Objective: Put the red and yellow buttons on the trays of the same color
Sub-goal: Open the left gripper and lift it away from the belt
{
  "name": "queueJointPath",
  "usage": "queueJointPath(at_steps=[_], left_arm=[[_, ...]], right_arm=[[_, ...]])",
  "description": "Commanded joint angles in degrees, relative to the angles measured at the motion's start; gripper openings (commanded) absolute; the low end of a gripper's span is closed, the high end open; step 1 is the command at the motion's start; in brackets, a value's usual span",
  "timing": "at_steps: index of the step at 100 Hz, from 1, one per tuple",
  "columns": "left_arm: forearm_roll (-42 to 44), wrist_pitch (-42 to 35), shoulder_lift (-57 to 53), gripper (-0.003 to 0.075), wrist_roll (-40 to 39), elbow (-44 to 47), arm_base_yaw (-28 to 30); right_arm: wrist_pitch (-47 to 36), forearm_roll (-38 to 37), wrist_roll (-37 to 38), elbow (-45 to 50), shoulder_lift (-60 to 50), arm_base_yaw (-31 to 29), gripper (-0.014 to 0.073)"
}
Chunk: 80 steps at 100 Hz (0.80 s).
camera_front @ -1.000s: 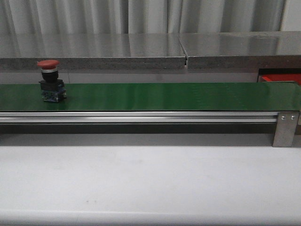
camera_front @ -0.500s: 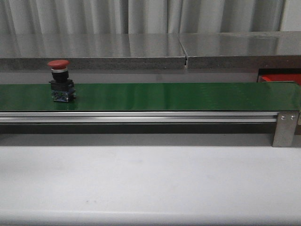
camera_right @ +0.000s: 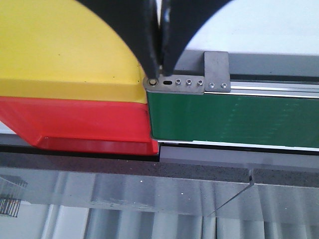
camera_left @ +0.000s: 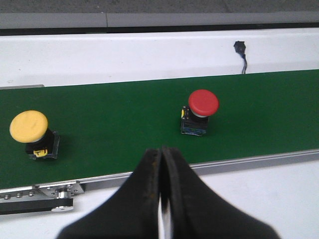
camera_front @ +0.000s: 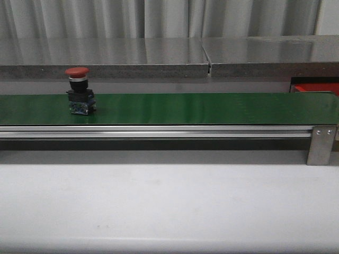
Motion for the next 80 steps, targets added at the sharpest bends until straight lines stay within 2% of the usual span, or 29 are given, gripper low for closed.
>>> queueJointPath(at_steps=[1,59,80], left_arm=[[-1.6,-5.0,-3.7,-0.0020,0.1,1.0,-1.2],[-1.6,-8.0,-28.8,-0.0020,1.3,19.0,-1.7],[-1.6,-6.6,-37.2,-0.0020,1.3,23.8,-1.7]], right_arm=[[-4.2,0.0,-0.3,-1.2,-1.0,0.1,-0.0116],[-5.6,-1.9,-0.3,-1.2,-1.0,0.1,-0.0116],[-9.2,-1.9,-0.3,-1.3,-1.0,0.1,-0.0116]])
